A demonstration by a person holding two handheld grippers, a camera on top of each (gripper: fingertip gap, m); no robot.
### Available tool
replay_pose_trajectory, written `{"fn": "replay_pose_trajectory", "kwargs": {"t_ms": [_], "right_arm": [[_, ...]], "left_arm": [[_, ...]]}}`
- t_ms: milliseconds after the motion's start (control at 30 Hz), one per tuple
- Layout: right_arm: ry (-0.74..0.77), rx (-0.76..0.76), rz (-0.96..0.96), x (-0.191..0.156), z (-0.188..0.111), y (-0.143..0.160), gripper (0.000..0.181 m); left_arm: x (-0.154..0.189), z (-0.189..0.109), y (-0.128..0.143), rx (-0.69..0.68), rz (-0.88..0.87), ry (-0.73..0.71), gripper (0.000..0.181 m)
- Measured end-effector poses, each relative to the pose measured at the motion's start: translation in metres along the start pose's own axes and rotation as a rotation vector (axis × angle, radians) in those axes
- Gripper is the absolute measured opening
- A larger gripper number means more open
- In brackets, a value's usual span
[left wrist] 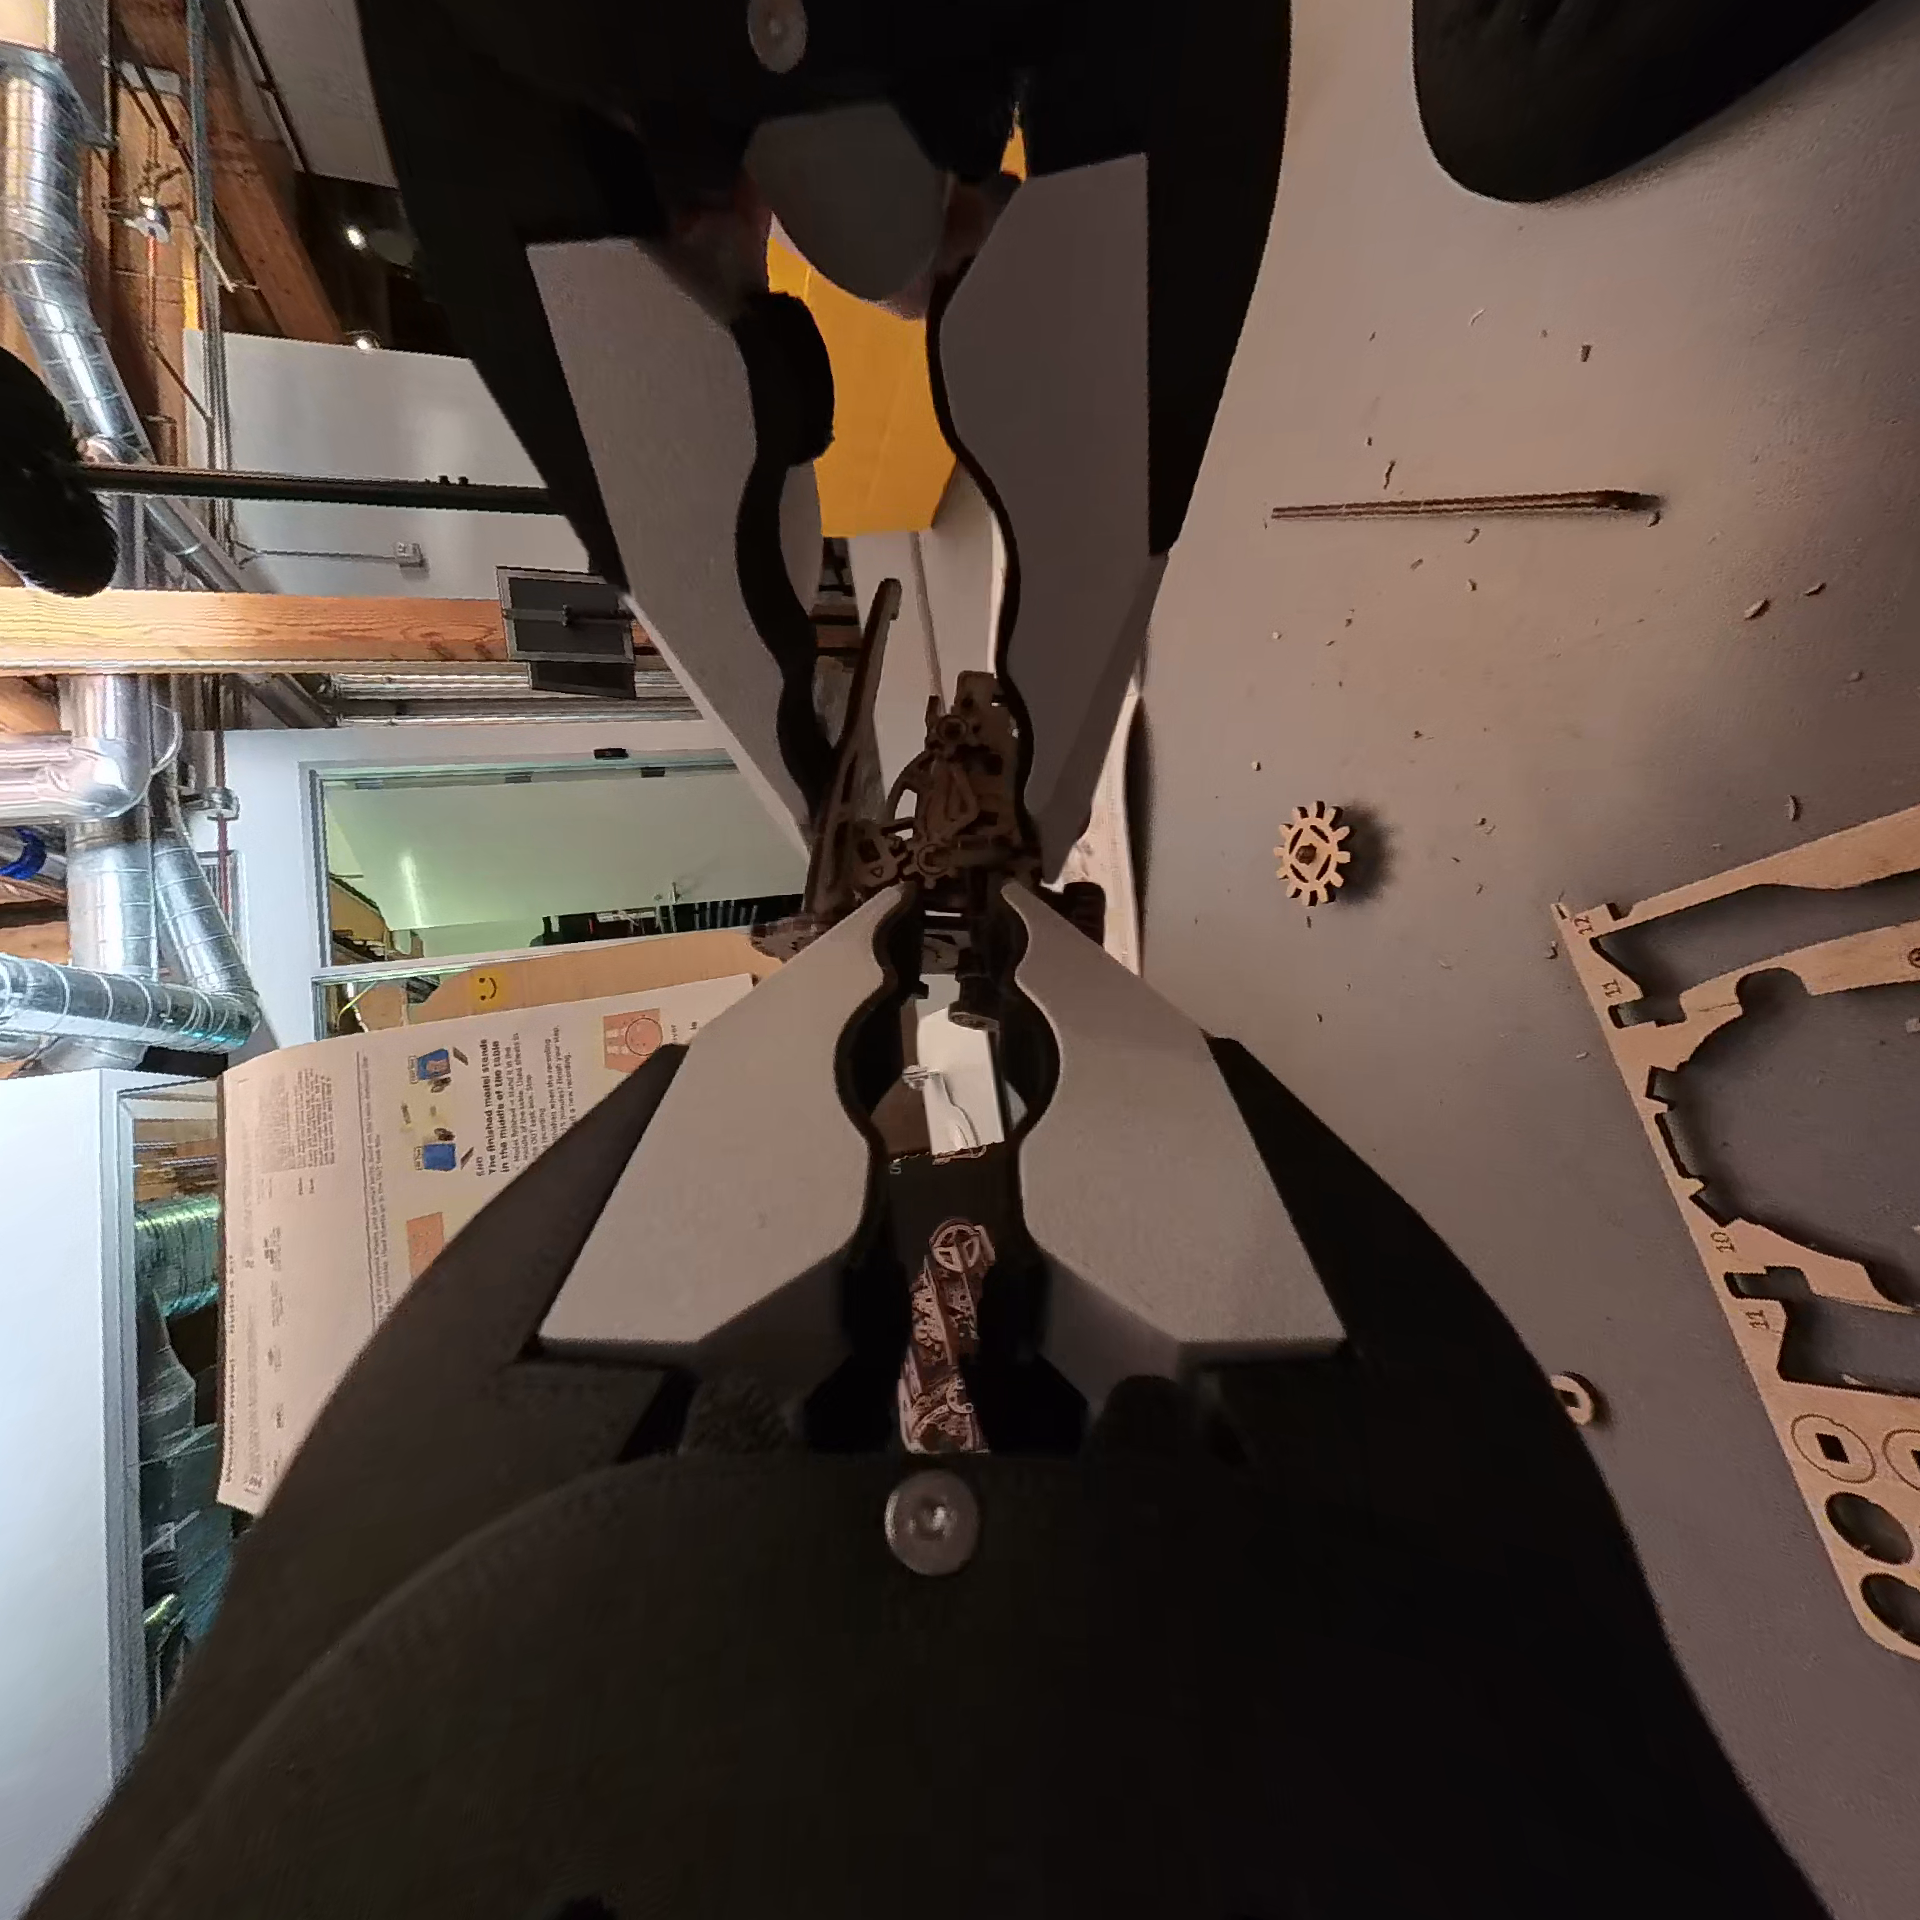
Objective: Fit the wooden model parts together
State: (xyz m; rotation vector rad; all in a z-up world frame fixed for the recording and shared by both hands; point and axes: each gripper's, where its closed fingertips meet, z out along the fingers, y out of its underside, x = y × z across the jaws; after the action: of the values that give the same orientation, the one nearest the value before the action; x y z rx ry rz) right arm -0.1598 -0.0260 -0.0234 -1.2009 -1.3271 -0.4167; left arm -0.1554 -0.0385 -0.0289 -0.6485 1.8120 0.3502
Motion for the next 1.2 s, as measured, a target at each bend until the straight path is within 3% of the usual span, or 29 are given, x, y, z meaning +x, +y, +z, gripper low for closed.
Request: {"fn": "replay_pose_trajectory", "kwargs": {"t_ms": [200, 333, 467, 667, 733, 967, 1200], "right_arm": [[-0.031, -0.002, 0.003, -0.007, 0.002, 0.002, 0.036], [-0.034, 0.054, 0.083, -0.001, -0.001, 0.0, 0.036], [-0.004, 0.121, 0.153, 0.012, -0.007, 0.001, 0.036], [0.003, 0.268, 0.245, 0.025, -0.021, -0.013, 0.036], [-0.024, 0.294, 0.274, 0.024, -0.023, -0.016, 0.036], [-0.23, 0.386, 0.698, 0.022, -0.02, -0.011, 0.037], [-0.21, 0.347, 0.705, 0.021, -0.013, -0.001, 0.037]], "left_arm": [[0.006, 0.0, -0.001, -0.014, 0.017, 0.029, 0.009], [-0.002, -0.005, -0.004, 0.045, -0.061, 0.012, 0.01], [-0.022, -0.017, 0.001, 0.153, -0.351, 0.068, 0.017], [-0.023, -0.018, 0.008, 0.31, -0.837, 0.336, 0.023], [-0.025, -0.02, 0.004, 0.361, -0.86, 0.344, 0.015], [-0.026, -0.02, 0.001, 0.364, -0.888, 0.362, 0.012], [-0.024, -0.011, 0.008, 0.275, -0.961, 0.357, 0.011]]}}
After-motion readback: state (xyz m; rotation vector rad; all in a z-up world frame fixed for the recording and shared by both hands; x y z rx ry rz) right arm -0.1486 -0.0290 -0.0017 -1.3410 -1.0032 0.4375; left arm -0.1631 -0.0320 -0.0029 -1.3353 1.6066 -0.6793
